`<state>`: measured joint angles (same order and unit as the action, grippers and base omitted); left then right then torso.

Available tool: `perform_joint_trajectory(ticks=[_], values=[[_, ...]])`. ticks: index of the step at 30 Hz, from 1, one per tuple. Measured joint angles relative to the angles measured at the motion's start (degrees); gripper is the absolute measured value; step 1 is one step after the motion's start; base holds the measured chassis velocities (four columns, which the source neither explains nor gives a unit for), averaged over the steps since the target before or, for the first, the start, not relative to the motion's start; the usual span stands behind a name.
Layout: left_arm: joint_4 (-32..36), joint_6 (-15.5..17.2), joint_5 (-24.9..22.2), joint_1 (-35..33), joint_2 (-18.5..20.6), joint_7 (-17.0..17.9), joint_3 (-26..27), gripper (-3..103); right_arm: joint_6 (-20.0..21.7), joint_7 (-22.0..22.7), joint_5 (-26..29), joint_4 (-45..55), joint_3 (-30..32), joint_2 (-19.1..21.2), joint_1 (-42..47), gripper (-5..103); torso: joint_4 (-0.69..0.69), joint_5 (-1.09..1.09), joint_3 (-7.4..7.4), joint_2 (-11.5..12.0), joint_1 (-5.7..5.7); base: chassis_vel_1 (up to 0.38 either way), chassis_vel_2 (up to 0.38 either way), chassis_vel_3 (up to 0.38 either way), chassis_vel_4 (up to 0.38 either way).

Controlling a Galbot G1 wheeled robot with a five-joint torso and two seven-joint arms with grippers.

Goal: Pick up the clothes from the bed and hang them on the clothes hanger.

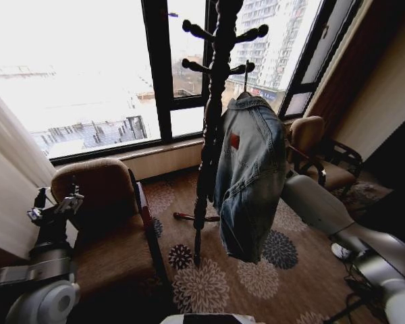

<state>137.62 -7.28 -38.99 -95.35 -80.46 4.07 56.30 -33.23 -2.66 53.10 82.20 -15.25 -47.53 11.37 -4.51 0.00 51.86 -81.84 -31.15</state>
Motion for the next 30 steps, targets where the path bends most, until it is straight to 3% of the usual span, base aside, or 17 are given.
perform_joint_trajectory(ticks=[30], values=[[1.0,-0.6,-0.4,-1.0,0.1,-0.2,0.5,100,1.6,1.8,-0.3,-0.4,0.1,2.0,-0.3,16,-0.02,0.0,0.0,0.0,0.01,0.0,0.0,0.0,0.0]])
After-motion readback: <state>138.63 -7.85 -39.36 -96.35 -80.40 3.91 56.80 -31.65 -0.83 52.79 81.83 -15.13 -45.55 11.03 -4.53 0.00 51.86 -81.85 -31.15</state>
